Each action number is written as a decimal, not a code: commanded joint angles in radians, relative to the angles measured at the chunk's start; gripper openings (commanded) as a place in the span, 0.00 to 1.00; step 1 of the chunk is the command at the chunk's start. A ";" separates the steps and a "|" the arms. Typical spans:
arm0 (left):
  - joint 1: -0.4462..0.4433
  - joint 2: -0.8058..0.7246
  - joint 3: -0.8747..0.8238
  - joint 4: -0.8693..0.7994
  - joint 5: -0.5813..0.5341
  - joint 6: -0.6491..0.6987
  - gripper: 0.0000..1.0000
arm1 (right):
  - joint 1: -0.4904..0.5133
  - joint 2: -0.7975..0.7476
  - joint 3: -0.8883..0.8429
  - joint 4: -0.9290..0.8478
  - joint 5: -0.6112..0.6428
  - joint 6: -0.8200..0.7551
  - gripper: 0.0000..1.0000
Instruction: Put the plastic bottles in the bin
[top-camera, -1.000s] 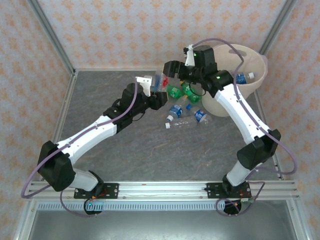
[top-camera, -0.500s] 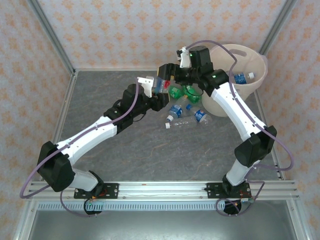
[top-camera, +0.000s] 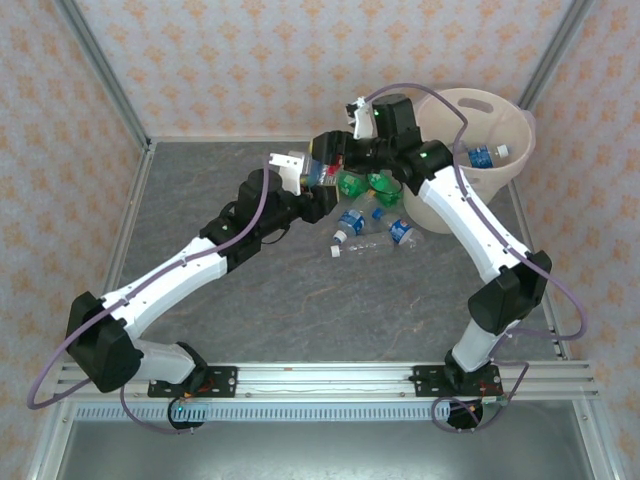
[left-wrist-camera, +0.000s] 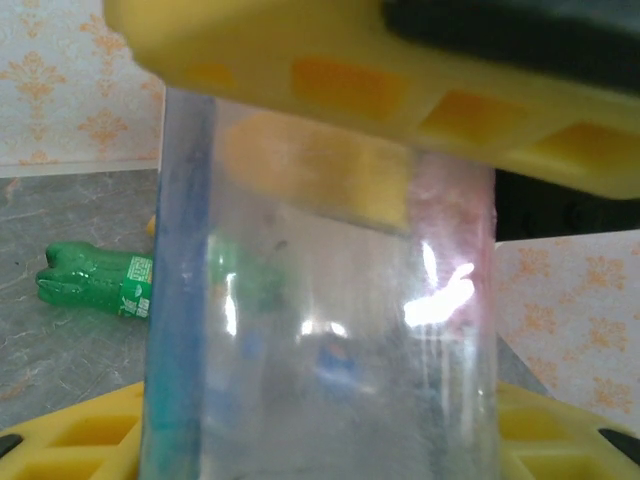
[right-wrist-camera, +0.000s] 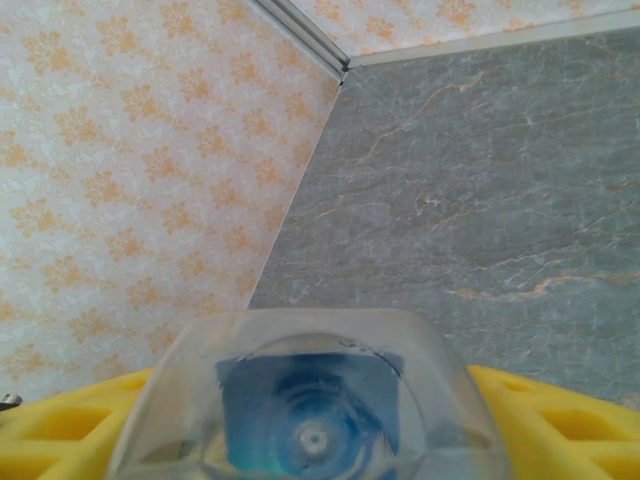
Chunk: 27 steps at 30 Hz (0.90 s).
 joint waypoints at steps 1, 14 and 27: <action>-0.008 -0.030 -0.014 0.020 0.003 0.018 0.51 | 0.007 0.006 -0.006 -0.009 -0.012 0.001 0.61; -0.008 -0.063 -0.031 0.004 -0.020 0.002 0.99 | 0.001 -0.014 0.066 -0.027 0.076 0.017 0.49; -0.008 -0.162 -0.059 -0.059 -0.091 -0.023 0.99 | -0.239 -0.085 0.104 -0.040 0.236 0.051 0.48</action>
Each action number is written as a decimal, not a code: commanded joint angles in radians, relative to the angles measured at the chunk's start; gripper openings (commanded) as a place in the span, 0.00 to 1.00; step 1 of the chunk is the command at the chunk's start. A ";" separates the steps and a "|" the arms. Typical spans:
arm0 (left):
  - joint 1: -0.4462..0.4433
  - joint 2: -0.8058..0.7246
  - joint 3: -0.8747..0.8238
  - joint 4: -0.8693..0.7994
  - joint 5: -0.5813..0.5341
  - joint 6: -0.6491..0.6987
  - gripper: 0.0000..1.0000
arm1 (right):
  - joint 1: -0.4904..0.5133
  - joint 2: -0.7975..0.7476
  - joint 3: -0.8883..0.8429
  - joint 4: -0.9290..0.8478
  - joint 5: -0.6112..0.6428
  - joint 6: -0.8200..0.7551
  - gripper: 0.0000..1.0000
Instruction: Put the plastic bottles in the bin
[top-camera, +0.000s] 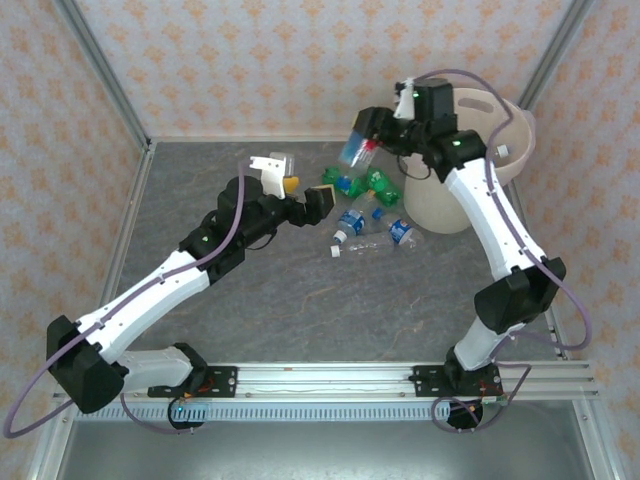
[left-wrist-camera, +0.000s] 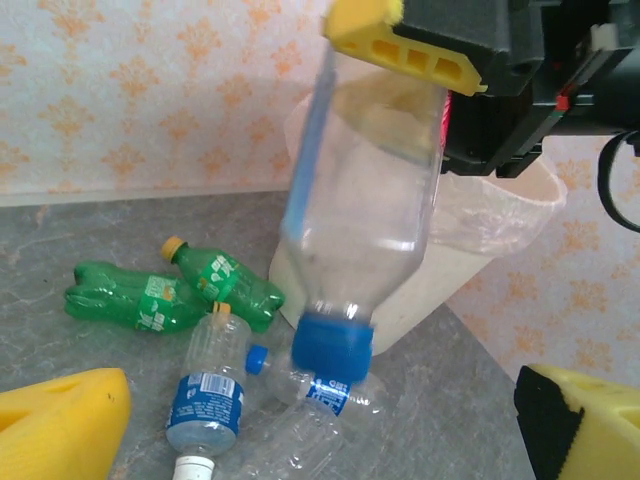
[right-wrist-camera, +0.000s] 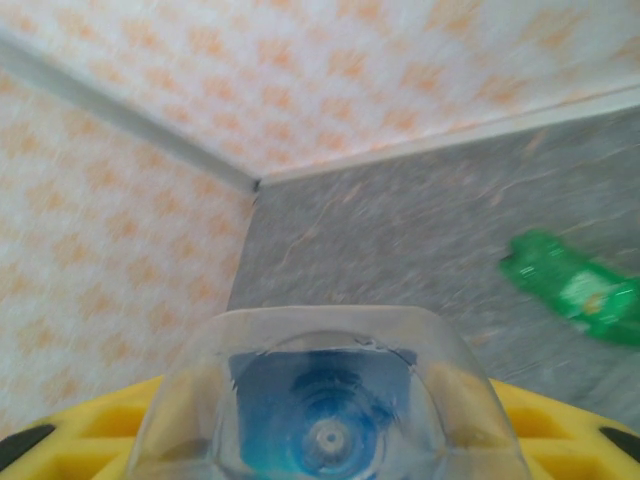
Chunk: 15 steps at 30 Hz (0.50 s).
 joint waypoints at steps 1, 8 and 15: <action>-0.007 -0.026 -0.016 -0.035 -0.041 -0.022 0.99 | -0.067 -0.059 0.067 -0.016 0.102 -0.003 0.47; -0.007 -0.051 -0.043 -0.028 -0.047 -0.036 0.99 | -0.199 -0.044 0.169 -0.078 0.285 -0.058 0.48; -0.007 -0.057 -0.030 -0.038 -0.048 -0.029 0.99 | -0.292 -0.092 0.123 -0.008 0.439 -0.044 0.49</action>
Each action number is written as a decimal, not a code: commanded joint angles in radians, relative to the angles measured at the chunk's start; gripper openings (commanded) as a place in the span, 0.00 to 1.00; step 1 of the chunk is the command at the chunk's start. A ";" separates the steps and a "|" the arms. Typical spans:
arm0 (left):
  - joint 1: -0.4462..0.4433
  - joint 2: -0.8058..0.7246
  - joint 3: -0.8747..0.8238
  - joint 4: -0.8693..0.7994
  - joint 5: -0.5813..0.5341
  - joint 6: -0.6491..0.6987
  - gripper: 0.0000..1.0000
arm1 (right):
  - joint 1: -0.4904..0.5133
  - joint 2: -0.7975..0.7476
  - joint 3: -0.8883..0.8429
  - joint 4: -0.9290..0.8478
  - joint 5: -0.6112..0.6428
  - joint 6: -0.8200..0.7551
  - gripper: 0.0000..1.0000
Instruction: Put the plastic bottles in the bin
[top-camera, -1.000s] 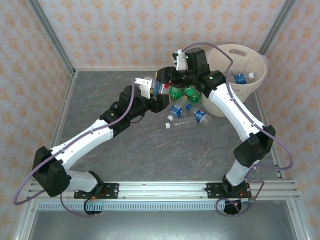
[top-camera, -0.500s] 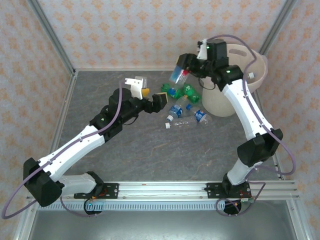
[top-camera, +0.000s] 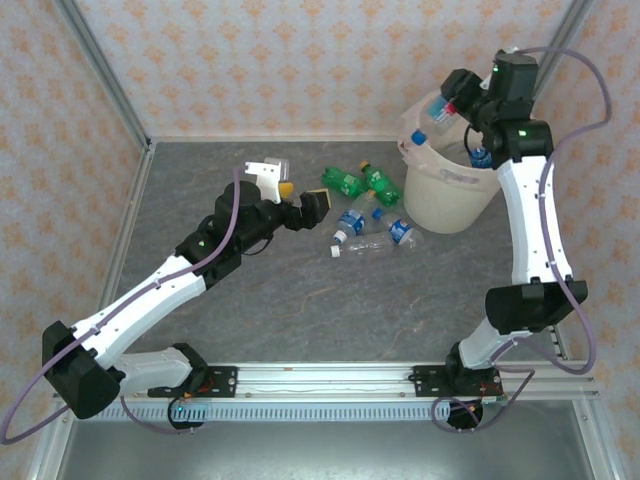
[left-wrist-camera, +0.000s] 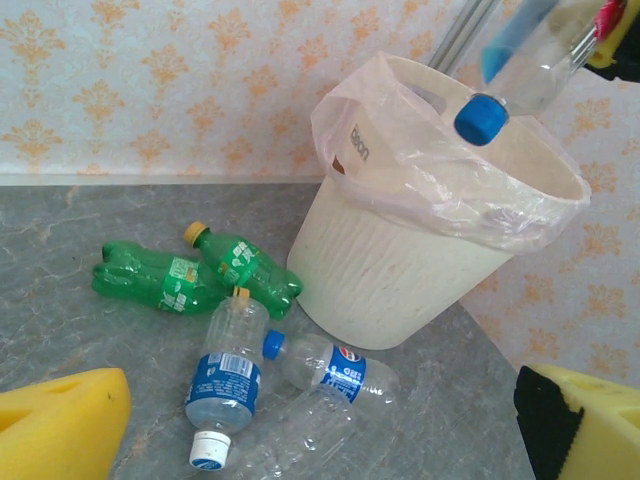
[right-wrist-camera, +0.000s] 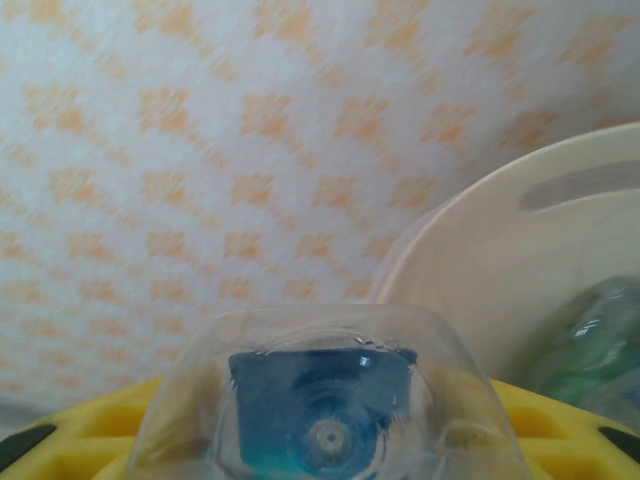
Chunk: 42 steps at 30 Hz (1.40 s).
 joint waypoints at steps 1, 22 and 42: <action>-0.007 -0.028 0.004 -0.009 -0.020 -0.006 0.99 | -0.033 -0.058 -0.025 0.050 0.133 -0.007 0.49; -0.007 0.001 0.005 -0.039 -0.038 -0.005 0.99 | -0.086 -0.083 -0.164 0.098 0.338 -0.091 0.72; -0.008 0.060 -0.040 -0.055 -0.019 0.005 0.89 | -0.033 -0.177 -0.158 0.020 0.166 -0.108 1.00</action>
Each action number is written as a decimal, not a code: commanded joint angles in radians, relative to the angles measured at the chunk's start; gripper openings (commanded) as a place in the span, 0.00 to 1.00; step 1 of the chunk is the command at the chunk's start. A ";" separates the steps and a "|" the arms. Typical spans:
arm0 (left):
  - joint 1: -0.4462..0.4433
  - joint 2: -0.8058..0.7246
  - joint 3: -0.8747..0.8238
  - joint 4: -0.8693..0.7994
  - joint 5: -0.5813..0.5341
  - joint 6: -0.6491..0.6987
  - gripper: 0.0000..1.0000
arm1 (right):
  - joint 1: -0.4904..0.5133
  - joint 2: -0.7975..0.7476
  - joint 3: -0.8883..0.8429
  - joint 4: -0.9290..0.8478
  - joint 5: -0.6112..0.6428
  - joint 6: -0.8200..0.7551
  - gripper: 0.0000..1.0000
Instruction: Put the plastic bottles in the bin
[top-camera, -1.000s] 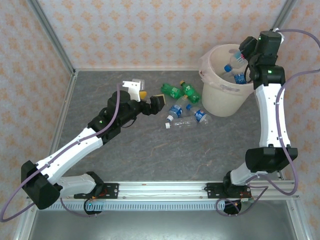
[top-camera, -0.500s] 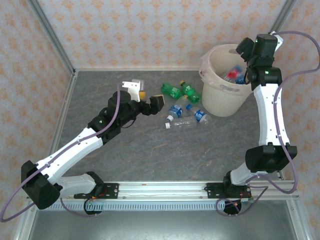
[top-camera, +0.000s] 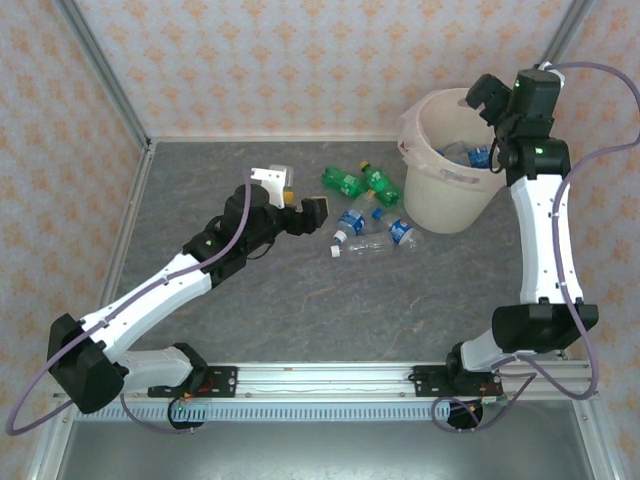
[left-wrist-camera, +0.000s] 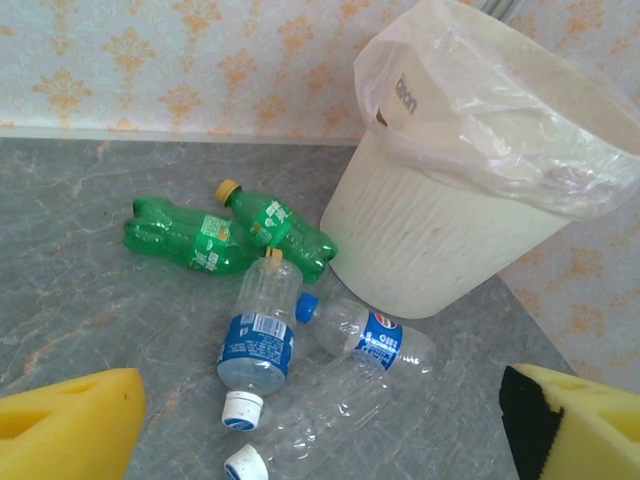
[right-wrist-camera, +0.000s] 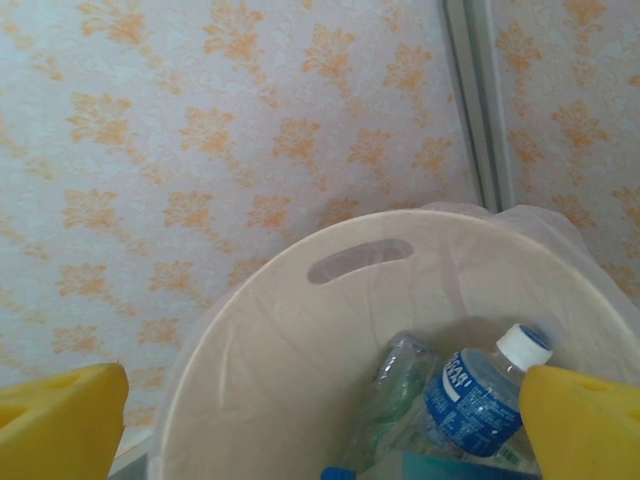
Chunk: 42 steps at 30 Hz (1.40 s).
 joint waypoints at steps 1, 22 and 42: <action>-0.009 0.023 -0.020 -0.017 0.015 0.009 0.87 | 0.046 -0.050 -0.001 -0.027 -0.050 -0.019 1.00; -0.082 0.240 -0.147 0.059 0.053 0.126 0.61 | 0.358 -0.182 -0.243 -0.034 -0.099 0.006 1.00; -0.091 0.584 0.049 0.124 0.087 0.256 0.63 | 0.368 -0.182 -0.215 -0.069 -0.090 0.016 1.00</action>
